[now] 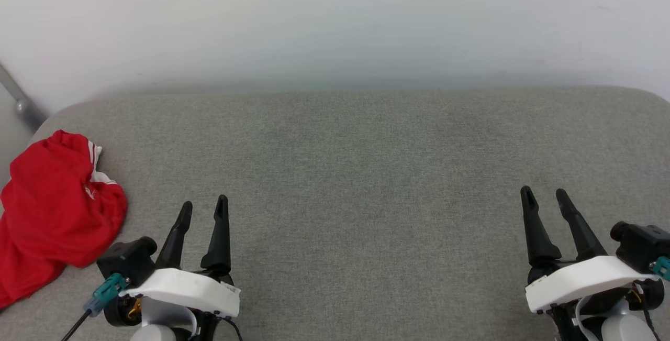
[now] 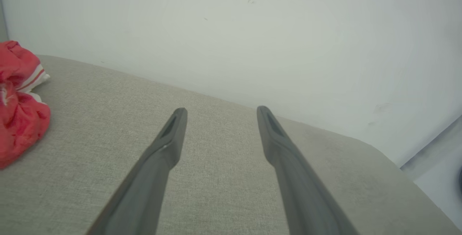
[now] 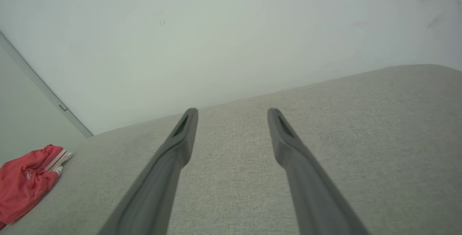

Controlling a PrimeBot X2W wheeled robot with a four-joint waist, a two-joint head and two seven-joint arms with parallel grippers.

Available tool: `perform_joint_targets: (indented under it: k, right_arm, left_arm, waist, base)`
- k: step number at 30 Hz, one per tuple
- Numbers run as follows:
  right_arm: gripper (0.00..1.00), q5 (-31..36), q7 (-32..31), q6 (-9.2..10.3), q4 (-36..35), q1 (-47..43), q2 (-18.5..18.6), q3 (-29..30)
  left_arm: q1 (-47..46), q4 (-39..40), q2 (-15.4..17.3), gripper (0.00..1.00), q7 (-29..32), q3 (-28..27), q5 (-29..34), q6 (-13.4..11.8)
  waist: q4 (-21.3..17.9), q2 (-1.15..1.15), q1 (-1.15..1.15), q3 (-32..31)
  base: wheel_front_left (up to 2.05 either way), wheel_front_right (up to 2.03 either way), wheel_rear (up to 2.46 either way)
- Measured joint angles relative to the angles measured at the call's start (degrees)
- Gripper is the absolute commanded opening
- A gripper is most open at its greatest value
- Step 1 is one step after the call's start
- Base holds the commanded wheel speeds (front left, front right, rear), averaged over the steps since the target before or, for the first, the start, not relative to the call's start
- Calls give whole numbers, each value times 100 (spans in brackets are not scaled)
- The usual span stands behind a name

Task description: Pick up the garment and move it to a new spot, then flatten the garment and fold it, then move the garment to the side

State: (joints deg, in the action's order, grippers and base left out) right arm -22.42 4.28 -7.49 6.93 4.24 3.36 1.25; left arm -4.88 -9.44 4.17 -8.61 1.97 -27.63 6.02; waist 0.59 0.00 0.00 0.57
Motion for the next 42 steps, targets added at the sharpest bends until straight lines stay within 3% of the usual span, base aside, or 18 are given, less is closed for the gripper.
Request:
perform_joint_targets:
  k: [26, 42]
  right_arm:
    - [100, 1389, -1, 0, -148, -88, -32, 48]
    - [100, 1861, 110, -1, -165, -92, -34, 29]
  left_arm:
    - [-46, -230, 167, 100, -337, 302, 1447, -199]
    - [-126, -319, 168, 100, -521, 366, 2043, -244]
  waist:
    - [5, 0, 0, -15]
    - [0, 0, 0, 17]
  base:
    - [0, 0, 0]
    - [0, 0, 0]
